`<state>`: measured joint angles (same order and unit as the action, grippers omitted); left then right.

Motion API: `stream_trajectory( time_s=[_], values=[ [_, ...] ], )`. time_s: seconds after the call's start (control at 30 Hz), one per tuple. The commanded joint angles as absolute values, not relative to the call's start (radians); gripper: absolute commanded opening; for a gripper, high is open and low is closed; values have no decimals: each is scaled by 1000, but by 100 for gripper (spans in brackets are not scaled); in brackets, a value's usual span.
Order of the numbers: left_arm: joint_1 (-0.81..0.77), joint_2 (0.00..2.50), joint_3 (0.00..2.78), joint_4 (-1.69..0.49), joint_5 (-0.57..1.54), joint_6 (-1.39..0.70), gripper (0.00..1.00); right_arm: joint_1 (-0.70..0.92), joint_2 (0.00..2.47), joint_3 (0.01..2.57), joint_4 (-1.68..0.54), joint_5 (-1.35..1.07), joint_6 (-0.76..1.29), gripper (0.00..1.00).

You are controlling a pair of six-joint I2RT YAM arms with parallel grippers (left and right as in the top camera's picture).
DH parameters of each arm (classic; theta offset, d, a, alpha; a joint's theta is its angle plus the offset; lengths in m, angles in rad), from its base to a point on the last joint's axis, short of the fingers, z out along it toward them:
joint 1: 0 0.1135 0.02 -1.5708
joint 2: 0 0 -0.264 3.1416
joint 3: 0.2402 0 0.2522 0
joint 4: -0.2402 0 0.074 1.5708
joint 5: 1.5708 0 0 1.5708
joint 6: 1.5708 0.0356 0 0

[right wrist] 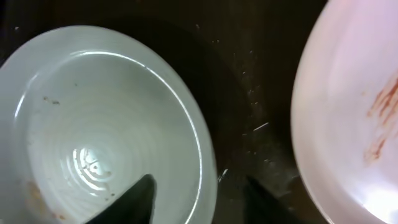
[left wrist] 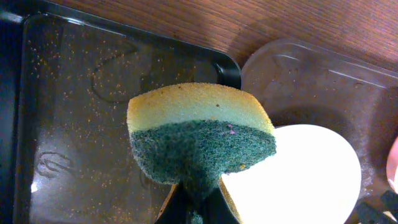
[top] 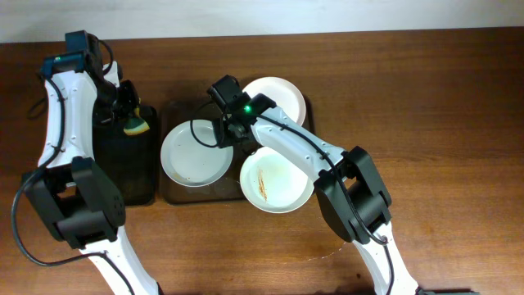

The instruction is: Clean dirty plates on tray and stack at the side

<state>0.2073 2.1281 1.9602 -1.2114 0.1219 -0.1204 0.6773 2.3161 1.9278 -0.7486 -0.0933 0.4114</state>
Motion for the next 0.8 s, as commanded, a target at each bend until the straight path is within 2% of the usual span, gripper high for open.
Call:
stream_trajectory(
  time_s=[0.0,0.13,0.33,0.67,0.73,0.77],
  values=[
    [209,2128,1977,-1210,115,-104,1,635,2270,1985,-813,-131,413,52],
    [165,2128,1977,-1199,115,-104,1,452,2204,2138,-998,-128,412,57],
    [45,2128,1977,-1122,103,-96,1,271,2268,2050,-992,-120,408,56],
    [-88,2128,1977,-956,107,-47,1,270,2332,1942,-927,-121,410,50],
    [-116,2128,1977,-926,107,-36,1,270,2341,1903,-908,-125,427,44],
    [-126,2128,1977,-915,108,-36,1,270,2342,1897,-904,-133,428,37]
  ],
)
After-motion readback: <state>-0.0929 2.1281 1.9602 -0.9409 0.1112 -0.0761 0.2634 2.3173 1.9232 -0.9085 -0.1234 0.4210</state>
